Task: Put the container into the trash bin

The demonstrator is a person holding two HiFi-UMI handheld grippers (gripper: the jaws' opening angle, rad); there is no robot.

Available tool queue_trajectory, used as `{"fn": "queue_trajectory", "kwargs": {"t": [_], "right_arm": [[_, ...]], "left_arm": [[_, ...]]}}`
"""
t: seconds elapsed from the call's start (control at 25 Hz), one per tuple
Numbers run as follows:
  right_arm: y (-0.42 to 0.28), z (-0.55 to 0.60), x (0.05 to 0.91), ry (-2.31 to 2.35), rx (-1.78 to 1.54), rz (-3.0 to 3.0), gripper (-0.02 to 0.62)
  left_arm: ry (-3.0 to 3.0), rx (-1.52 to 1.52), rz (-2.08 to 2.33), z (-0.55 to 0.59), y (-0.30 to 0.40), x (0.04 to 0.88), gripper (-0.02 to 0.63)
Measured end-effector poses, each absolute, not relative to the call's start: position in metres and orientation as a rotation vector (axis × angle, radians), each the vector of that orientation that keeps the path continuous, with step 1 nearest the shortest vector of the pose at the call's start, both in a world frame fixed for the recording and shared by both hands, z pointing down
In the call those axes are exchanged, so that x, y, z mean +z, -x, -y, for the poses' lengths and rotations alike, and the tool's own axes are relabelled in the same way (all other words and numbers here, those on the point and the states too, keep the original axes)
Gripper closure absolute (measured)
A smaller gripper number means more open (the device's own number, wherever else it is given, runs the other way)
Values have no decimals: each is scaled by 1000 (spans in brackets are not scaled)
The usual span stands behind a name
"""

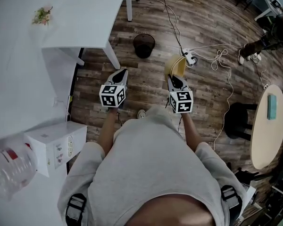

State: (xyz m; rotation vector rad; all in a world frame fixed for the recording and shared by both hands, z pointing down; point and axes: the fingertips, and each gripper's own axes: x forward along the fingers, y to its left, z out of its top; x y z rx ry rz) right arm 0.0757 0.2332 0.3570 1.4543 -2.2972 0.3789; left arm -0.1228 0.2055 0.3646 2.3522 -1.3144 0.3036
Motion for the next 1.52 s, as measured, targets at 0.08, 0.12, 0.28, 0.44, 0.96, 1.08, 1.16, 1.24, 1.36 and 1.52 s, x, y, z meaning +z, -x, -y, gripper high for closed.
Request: {"fn": "queue_trajectory", "kwargs": {"t": [0.08,0.12,0.28,0.44,0.96,1.08,1.16,1.24,1.36,1.52], "right_arm": [[-76,-230,360,-1450,387,2292,565],[-76,-229,362,-1450,391,2290,565],[-77,-221,368,-1454,406,2280,565],[-79,-210,374,-1452,422,2272,565],[-79,-117,385,-1413,453,2287,565],[-81,-87,386,-1396,461,2291,565],[-84,-66,385,-1385,464,2293,565],[-86,-45,385,-1375,465,2297,565],[-91,-12,385,-1361,472,2300,565],[-98,29,386,-1338,482,2302,565]], "left_arm": [[-2350,310,1308,-202,122,367,597],[-2350,313,1304,-199,121,368,597],[-2349,327,1287,-190,119,374,597],[-2350,338,1275,-176,117,379,597],[-2351,367,1265,-79,104,383,597],[-2341,373,1269,-50,101,382,597],[-2332,376,1277,-31,99,381,597],[-2322,378,1284,-11,96,381,597],[-2307,384,1287,21,90,383,597],[-2290,396,1291,59,81,384,597]]}}
